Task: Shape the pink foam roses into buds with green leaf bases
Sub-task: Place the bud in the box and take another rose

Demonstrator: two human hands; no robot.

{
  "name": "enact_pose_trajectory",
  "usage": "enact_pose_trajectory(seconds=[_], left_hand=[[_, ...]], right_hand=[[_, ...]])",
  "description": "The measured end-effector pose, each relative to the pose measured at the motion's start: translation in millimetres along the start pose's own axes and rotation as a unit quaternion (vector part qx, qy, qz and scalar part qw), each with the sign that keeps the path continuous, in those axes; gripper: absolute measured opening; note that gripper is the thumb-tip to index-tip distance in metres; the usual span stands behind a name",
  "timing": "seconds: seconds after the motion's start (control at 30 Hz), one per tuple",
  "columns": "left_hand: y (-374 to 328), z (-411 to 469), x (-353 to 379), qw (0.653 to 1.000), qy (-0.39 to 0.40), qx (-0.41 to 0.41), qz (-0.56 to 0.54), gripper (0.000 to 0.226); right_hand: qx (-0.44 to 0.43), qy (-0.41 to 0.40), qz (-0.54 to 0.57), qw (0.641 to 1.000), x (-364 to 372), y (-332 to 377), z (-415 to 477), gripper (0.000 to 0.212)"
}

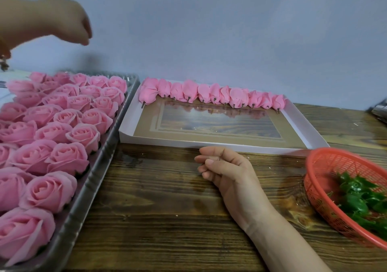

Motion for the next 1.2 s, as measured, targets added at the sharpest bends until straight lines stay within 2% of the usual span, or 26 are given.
enact_pose_trajectory(seconds=[0.1,0.2,0.27,0.4,0.47,0.57,0.63,0.73,0.8,0.87,1.2], left_hand=[[-44,-2,-13,0.996,-0.04,0.077,0.003,0.022],[-85,-1,-15,0.991,-0.049,0.125,-0.027,0.02],[-111,-2,-9,0.989,-0.026,0.143,-0.034,0.02],[-142,-3,27,0.99,0.04,0.129,-0.037,0.02],[-149,-5,48,0.991,0.063,0.109,-0.035,0.008],[-153,-10,80,0.993,0.075,0.084,-0.027,0.024],[-151,-13,97,0.994,0.073,0.076,-0.017,0.024],[-145,-15,112,0.996,0.062,0.068,-0.002,0.008],[-141,-14,119,0.997,0.07,0.043,0.008,0.028],[-138,-14,125,0.998,0.056,0.02,0.021,0.036],[-133,-19,137,0.997,0.028,0.038,0.06,0.041]], right_hand=[[0.0,-0.001,0.0,1.0,-1,0,0,0.039],[0.001,0.001,0.002,1.0,-1,-1,0,0.039],[0.002,0.0,0.006,1.0,-1,-1,0,0.039],[0.006,0.001,0.011,1.0,-1,-1,0,0.041],[0.006,0.003,0.01,1.0,-1,0,-1,0.04],[0.005,0.006,0.015,1.0,-1,0,-1,0.038],[0.008,0.01,0.016,1.0,-2,0,0,0.031],[0.007,0.014,0.013,1.0,-2,-1,0,0.027],[0.006,0.012,0.012,1.0,-2,0,0,0.03],[0.007,0.012,0.01,1.0,-2,0,0,0.03],[0.01,0.017,0.005,1.0,-4,0,0,0.033]])
Point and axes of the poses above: each hand's wrist, its own z-axis towards the middle knuckle, its own x-axis out of the palm, y = z × x, the point moved 1 cm from there along z, towards the middle knuckle, and after that the axes turned 11 degrees about x, right-handed, at the moved point
